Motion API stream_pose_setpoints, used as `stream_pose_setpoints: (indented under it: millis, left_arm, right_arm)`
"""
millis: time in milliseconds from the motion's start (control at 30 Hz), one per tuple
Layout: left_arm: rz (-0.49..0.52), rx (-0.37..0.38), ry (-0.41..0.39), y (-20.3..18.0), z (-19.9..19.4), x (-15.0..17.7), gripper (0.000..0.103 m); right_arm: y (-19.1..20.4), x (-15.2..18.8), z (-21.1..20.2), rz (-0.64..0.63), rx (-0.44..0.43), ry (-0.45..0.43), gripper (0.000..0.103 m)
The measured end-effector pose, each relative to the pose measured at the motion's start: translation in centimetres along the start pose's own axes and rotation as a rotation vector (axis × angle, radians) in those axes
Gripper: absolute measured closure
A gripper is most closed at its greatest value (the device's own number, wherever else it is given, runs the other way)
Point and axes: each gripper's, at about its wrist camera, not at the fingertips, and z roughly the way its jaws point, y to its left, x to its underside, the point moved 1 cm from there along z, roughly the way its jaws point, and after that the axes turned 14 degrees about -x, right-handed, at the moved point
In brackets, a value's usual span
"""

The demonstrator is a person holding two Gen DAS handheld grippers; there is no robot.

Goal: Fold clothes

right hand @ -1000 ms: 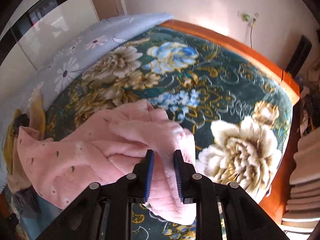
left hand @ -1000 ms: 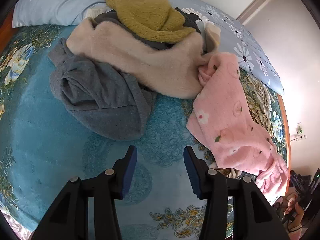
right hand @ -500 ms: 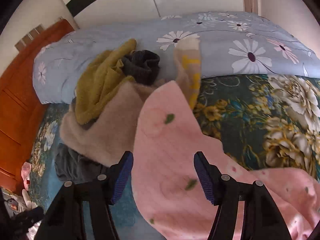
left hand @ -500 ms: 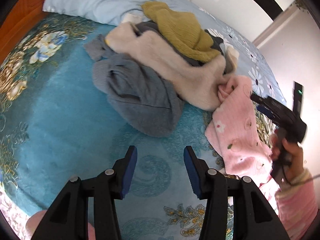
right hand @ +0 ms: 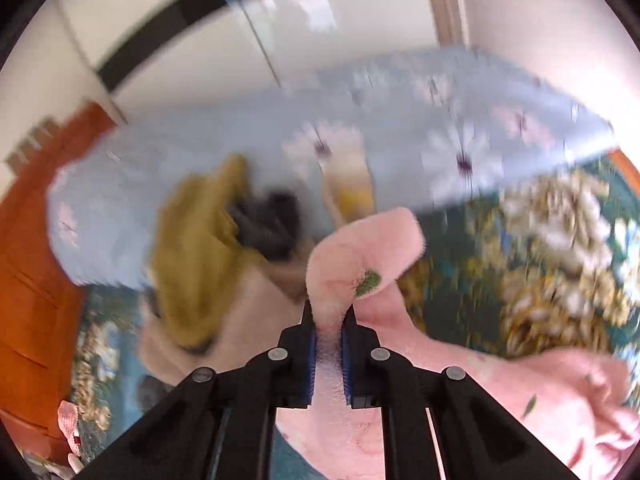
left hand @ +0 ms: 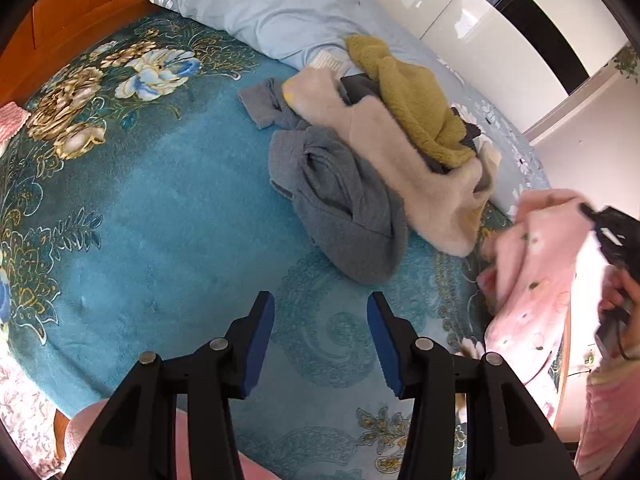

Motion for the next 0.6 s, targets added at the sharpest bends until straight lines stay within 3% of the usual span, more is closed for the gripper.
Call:
stream_pose_setpoints:
  millis: [67, 133, 167, 267, 367, 433, 500, 567, 600]
  left_arm:
    - [-0.015, 0.009, -0.01, 0.2, -0.4, 0.0, 0.054]
    - [-0.027, 0.01, -0.008, 0.8, -0.6, 0.1, 0.054]
    - [-0.035, 0.009, -0.004, 1.0, -0.6, 0.2, 0.054]
    - [-0.049, 0.002, 0.006, 1.8, -0.9, 0.7, 0.054]
    - [-0.041, -0.024, 0.008, 2.4, -1.2, 1.5, 0.054]
    - [-0.041, -0.028, 0.013, 2.5, -1.2, 1.8, 0.054]
    - [-0.043, -0.027, 0.025, 2.5, -0.9, 2.0, 0.054]
    - [-0.041, -0.011, 0.059, 1.8, 0.2, 1.8, 0.054]
    - [-0.04, -0.003, 0.076, 1.5, 0.7, 1.7, 0.054]
  right_arm:
    - [2.7, 0.5, -4.6, -0.094, -0.075, -0.097, 0.092]
    - [4.8, 2.9, -6.3, -0.179, -0.125, -0.12, 0.091]
    - [5.8, 5.2, -5.6, -0.209, -0.14, -0.079, 0.091]
    - [8.6, 14.3, 0.2, -0.272, -0.165, 0.173, 0.09]
    - [9.8, 24.9, 6.7, -0.239, -0.149, 0.444, 0.09]
    - [9.5, 29.5, 8.8, -0.186, -0.128, 0.512, 0.09]
    - [9.2, 31.8, 9.0, -0.127, -0.143, 0.539, 0.088]
    - [9.8, 32.4, 8.0, -0.169, -0.186, 0.55, 0.077]
    - [10.1, 32.4, 7.4, -0.193, -0.216, 0.556, 0.061]
